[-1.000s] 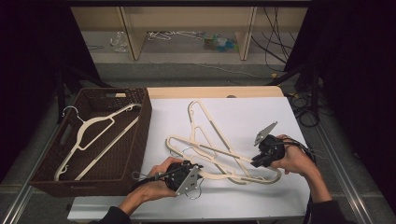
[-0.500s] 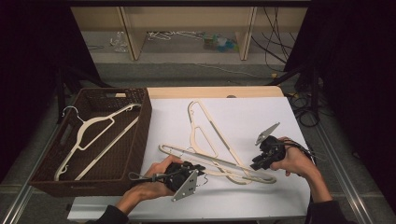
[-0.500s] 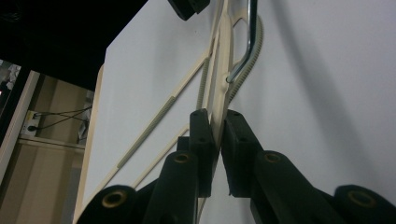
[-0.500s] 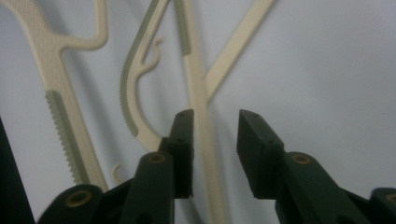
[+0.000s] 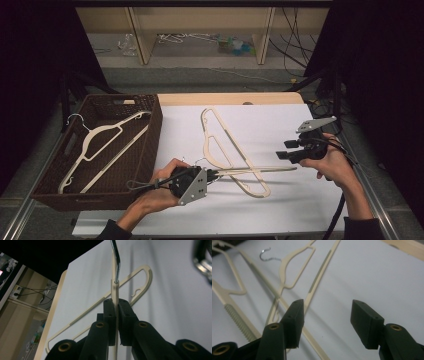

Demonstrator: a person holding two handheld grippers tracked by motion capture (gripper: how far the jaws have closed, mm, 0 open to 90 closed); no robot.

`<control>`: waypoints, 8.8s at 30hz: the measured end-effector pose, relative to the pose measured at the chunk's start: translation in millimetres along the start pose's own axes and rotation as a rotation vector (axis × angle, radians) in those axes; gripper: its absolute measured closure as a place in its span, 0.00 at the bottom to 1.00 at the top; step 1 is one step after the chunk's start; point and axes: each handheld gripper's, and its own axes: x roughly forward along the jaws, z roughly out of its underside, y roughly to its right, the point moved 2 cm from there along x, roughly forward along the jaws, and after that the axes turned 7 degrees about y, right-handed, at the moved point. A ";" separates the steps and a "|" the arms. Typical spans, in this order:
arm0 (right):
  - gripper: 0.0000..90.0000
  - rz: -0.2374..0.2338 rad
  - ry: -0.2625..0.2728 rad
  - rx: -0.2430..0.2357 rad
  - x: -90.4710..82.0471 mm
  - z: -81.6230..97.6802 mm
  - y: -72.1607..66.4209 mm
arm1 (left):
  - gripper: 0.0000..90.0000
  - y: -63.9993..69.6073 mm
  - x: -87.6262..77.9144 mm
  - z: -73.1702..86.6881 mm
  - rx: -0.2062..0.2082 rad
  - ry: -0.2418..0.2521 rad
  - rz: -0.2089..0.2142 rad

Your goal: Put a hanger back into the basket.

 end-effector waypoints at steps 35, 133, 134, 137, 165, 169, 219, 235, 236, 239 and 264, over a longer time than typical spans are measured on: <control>0.33 0.184 0.130 0.126 -12.5 35.1 32.0 | 0.95 -15.9 -94.3 -16.9 -0.462 0.104 -0.052; 0.29 0.087 0.125 0.007 7.1 59.2 -41.4 | 0.93 -118.4 -218.4 233.3 -0.919 -0.236 -0.499; 0.29 0.088 0.123 0.012 6.9 59.2 -41.3 | 0.92 -120.5 -220.4 236.5 -0.889 -0.252 -0.491; 0.29 0.088 0.123 0.014 7.2 59.2 -41.4 | 0.90 -120.3 -223.6 240.0 -0.904 -0.305 -0.508; 0.28 0.073 0.121 0.005 12.6 59.7 -45.1 | 0.40 -85.0 -207.9 178.9 -0.965 -0.155 -0.631; 0.27 0.069 0.112 0.014 14.1 60.3 -46.5 | 0.35 -69.0 -187.9 140.3 -0.927 -0.085 -0.572; 0.24 0.075 0.037 -0.011 44.6 50.1 -53.5 | 0.18 48.3 -87.1 59.8 -0.705 0.071 -0.341; 0.48 0.038 -0.228 0.028 94.5 34.2 -48.9 | 0.18 51.7 -82.6 59.7 -0.717 0.072 -0.312; 0.48 0.038 -0.228 0.028 94.5 34.2 -48.9 | 0.18 52.0 -82.3 60.0 -0.714 0.070 -0.309; 0.50 0.035 -0.246 0.023 101.3 32.0 -46.5 | 0.18 52.3 -81.8 60.2 -0.709 0.067 -0.304; 0.74 0.076 -0.386 -0.012 121.5 20.9 -50.4 | 0.18 54.0 -79.5 62.4 -0.713 0.057 -0.282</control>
